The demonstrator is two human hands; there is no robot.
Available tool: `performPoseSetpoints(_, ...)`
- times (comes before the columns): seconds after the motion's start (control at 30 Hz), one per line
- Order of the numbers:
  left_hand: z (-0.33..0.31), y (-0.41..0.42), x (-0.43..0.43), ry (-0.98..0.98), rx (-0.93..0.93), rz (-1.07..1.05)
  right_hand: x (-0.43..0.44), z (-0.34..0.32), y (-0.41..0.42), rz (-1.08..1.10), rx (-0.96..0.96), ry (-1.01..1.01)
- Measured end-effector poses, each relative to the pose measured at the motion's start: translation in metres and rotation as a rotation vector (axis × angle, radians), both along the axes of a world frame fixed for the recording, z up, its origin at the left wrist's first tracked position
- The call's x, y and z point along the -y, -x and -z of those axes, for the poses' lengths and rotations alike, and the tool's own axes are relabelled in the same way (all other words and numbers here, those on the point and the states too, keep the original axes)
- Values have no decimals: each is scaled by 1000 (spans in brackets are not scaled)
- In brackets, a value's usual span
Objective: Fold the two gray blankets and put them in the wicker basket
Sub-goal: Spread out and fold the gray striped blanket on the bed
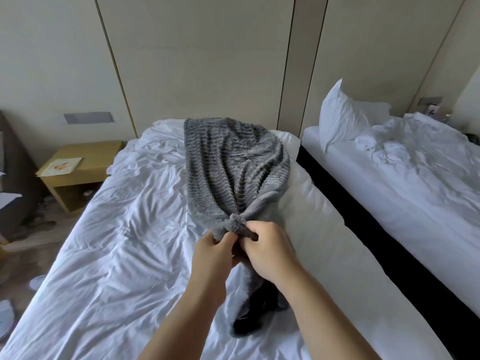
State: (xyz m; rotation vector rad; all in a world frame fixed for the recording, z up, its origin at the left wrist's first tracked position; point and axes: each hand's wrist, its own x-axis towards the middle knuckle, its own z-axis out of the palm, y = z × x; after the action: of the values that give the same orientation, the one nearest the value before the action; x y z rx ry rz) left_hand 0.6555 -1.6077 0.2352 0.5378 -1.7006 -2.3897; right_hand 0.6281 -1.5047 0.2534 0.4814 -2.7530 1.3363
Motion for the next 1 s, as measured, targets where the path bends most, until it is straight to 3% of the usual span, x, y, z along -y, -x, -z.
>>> performPoseSetpoints(0.3,1,-25,4,-73,12,74,-4,2,-19,-62,-100,82)
performPoseSetpoints(0.47,3,-37,13,-34,37,51,-1,-3,-27,327,-76,678)
performPoseSetpoints(0.5,3,-39,16,-34,41,47,-2,-2,-26,383,-116,717)
performPoseSetpoints(0.57,2,-42,19,-51,47,49,-2,-2,-25,322,-145,568)
performPoseSetpoints(0.63,0,-44,18,-79,53,16,5,4,-28,38,-69,282)
performPoseSetpoints(0.7,-1,-45,17,-126,85,-39,12,13,-31,-118,-52,134)
performPoseSetpoints(0.83,1,-48,21,-274,96,-40,10,20,-31,-149,-133,160)
performPoseSetpoints(1.0,7,-42,18,-169,56,75,5,21,-33,-243,-167,227)
